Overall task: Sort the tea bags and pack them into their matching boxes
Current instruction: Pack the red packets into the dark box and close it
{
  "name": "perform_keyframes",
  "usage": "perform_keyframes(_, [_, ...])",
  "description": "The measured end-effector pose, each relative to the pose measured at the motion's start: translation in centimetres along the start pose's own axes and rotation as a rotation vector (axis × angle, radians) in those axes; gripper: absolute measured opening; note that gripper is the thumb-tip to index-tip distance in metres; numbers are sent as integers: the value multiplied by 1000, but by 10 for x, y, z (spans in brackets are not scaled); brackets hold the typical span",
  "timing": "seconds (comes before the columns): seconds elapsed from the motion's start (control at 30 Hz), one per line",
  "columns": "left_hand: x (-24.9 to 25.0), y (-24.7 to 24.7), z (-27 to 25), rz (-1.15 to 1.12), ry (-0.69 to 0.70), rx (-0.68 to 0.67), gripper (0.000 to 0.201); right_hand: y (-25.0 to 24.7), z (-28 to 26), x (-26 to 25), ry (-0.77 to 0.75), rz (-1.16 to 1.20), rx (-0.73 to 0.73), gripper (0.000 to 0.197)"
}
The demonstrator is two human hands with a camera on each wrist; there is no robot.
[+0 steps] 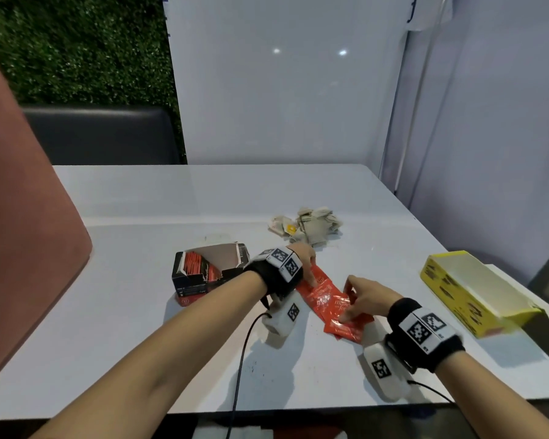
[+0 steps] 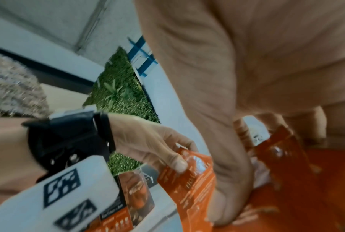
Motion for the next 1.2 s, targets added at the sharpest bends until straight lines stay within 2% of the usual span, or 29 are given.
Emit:
perform_keyframes(0.2, [-3, 14, -3, -167, 40, -8, 45, -6, 3, -2, -70, 182, 27, 40])
perform_keyframes(0.27, [-1, -1, -16, -194, 78, 65, 44, -17, -5, -4, -114, 320, 75, 38])
perform_keyframes(0.37, [-8, -35, -47, -290, 125, 251, 37, -40, -26, -7, -197, 635, 160, 37])
perform_keyframes(0.5, [-46, -59, -90, -538, 89, 461, 27, -54, -55, -19, -295, 954, 256, 36])
perform_keyframes(0.57, [-65, -54, -110, -666, 68, 520, 34, -46, -64, -33, -334, 1073, 252, 33])
perform_keyframes(0.63, [-73, -41, -128, -714, 101, 524, 44, -33, -65, -52, -368, 1154, 217, 34])
perform_keyframes(0.67, [-75, -35, -136, -709, 119, 529, 40, -26, -63, -60, -377, 1179, 202, 34])
perform_keyframes(0.73, [-86, -27, -148, -700, 110, 579, 21, -14, -57, -77, -387, 1199, 199, 35])
perform_keyframes(0.87, [-108, -17, -161, -926, 18, 610, 17, 0, -44, -105, -404, 1146, 285, 45])
perform_keyframes(0.97, [-111, -20, -169, -1121, 19, 641, 9, 6, -41, -120, -417, 1070, 389, 45])
perform_keyframes(1.1, [-125, -27, -174, -1013, -63, 749, 10, 6, -42, -132, -468, 944, 423, 40])
perform_keyframes(1.2, [-136, -34, -174, -872, -140, 712, 13, -13, -49, -126, -497, 701, 502, 32])
Point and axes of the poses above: each hand's wrist, its own z-axis towards the middle knuckle, its own y-axis out of the palm, x = y × z, the point moved 8 cm from there along z, towards the middle knuckle
